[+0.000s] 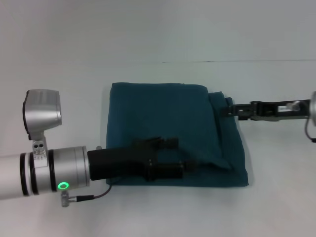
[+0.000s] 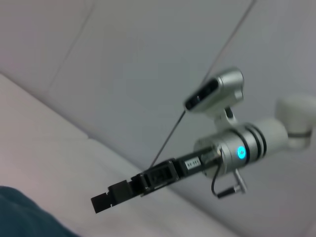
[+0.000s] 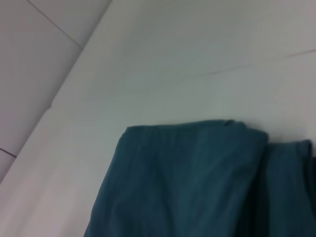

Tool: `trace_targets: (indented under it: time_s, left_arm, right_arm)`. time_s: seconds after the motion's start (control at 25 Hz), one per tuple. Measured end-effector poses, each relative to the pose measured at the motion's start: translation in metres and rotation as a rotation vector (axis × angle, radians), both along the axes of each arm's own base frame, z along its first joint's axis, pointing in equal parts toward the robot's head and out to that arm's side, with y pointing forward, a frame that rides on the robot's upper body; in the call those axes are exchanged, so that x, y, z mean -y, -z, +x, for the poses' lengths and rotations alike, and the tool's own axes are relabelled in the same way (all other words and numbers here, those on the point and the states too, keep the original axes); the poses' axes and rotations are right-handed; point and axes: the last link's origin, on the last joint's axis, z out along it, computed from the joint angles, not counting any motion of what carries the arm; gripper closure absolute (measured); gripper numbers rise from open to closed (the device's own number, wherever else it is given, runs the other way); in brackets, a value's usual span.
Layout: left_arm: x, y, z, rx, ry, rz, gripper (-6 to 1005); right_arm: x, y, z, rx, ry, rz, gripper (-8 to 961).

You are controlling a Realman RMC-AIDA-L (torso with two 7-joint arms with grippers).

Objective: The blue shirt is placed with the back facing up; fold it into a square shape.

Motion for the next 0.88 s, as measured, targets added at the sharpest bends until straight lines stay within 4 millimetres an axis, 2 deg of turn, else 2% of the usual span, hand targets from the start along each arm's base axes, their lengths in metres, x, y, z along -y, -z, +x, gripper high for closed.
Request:
trace_targets:
  time_s: [0.2, 0.36, 0.88]
  left_arm:
    - [0.0, -0.004, -0.008, -0.102, 0.07, 0.016, 63]
    - [-0.001, -0.008, -0.012, -0.159, 0.102, 0.027, 63]
    - [-0.006, -0.015, -0.016, -0.196, 0.115, 0.051, 62]
  right_arm:
    - [-0.006, 0.024, -0.013, 0.004, 0.016, -0.012, 83]
    - [-0.007, 0.039, -0.014, 0.008, 0.048, -0.003, 87]
    - [-0.008, 0.052, -0.012, 0.013, 0.093, 0.026, 97]
